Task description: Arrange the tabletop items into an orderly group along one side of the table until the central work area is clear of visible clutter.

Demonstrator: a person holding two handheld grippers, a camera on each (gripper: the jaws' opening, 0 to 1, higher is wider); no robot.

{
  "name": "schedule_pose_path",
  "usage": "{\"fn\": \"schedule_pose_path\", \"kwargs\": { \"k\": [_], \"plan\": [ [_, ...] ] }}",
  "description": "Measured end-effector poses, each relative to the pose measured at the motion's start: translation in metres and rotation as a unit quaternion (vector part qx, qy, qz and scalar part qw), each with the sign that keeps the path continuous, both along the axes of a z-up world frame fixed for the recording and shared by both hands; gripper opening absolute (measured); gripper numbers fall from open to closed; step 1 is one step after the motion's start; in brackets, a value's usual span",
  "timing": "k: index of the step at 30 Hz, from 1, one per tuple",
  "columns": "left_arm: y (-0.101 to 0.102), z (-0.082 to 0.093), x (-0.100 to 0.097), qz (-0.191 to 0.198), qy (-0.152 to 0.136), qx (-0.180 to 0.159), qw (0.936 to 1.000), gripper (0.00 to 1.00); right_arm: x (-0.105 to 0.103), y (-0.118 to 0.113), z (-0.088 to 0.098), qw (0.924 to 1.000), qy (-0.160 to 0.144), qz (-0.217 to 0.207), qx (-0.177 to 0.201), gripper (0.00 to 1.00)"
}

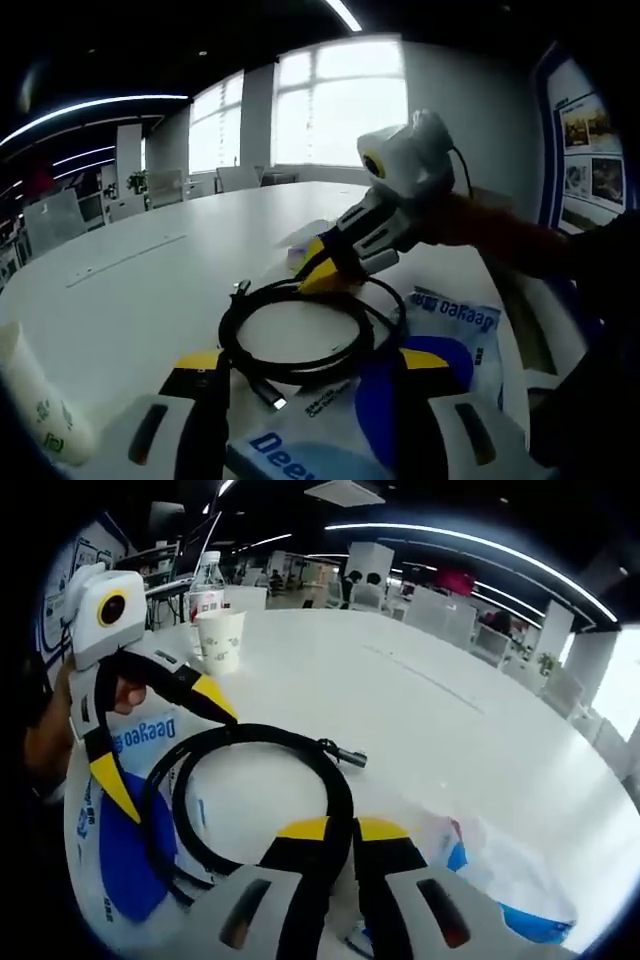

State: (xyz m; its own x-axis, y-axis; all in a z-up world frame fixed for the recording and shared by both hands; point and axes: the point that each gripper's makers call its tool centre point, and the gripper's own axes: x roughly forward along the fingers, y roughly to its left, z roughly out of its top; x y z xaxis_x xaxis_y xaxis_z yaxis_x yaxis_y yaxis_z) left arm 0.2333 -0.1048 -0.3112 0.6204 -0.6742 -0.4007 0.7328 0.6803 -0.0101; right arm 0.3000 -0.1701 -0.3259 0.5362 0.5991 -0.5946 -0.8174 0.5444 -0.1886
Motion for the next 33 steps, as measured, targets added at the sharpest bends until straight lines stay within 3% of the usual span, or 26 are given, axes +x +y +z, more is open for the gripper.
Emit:
{"fn": "schedule_pose_path", "kwargs": {
  "k": [8, 13, 17, 28, 30, 32, 33],
  "plan": [
    [0.0046, -0.0002, 0.0030, 0.006, -0.013, 0.008, 0.9999, 0.56, 0.0013, 0.0005, -0.0001, 1.0000, -0.001, -0.002, 0.006, 0.01],
    [0.0050, 0.0014, 0.0038, 0.006, -0.014, 0.008, 0.9998, 0.56, 0.0014, 0.0007, -0.0019, 0.9999, 0.012, -0.006, 0.002, 0.01],
    [0.0053, 0.0014, 0.0032, 0.006, -0.011, 0.007, 0.9999, 0.56, -0.0034, 0.0012, -0.0006, 0.9998, 0.006, -0.010, -0.016, 0.04],
    [0.0054, 0.0011, 0.0020, 0.004, -0.010, 0.003, 0.9999, 0.56, 0.0046, -0.0049, -0.0014, 0.9995, 0.011, -0.024, -0.020, 0.09],
    [0.0056, 0.0008, 0.0017, 0.004, -0.009, 0.004, 0.9999, 0.56, 0.0052, -0.0055, -0.0007, 0.9995, 0.016, -0.024, -0.014, 0.17],
    [0.0061, 0.0007, 0.0007, 0.003, -0.009, 0.004, 0.9999, 0.56, 0.0007, -0.0014, -0.0011, 0.9981, 0.050, -0.033, 0.016, 0.31],
    [0.0062, 0.0010, 0.0005, 0.003, -0.009, 0.003, 1.0000, 0.56, -0.0047, -0.0007, -0.0033, 0.9985, 0.049, -0.023, 0.005, 0.29]
  ]
}}
